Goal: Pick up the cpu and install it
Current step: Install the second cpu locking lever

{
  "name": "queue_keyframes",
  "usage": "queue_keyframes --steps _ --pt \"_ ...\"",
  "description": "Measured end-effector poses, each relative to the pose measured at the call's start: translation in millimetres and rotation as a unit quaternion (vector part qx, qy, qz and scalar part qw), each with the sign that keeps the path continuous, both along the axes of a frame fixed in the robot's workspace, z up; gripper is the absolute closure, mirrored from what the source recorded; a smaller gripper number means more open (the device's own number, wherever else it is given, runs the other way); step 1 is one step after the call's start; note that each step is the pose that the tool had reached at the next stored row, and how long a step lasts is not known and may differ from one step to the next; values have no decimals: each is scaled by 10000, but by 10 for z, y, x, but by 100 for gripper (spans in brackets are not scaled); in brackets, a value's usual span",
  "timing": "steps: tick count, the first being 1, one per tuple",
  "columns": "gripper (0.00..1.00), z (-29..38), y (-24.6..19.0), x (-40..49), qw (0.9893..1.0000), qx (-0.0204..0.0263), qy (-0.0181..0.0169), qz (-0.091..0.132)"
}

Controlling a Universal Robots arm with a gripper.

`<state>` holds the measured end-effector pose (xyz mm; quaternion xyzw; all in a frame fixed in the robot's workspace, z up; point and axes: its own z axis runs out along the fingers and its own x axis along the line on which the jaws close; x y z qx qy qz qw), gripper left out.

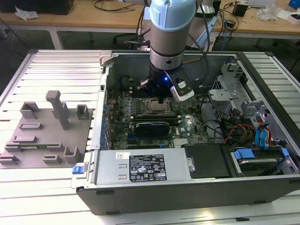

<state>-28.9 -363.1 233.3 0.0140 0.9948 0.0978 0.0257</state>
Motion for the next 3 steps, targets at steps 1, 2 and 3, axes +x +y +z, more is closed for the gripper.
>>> queue_keyframes --steps 1,2,3 --pt "89 0 1 0 10000 0 0 0" --pt "89 0 2 0 10000 0 0 0" --pt "89 0 2 0 10000 0 0 0"
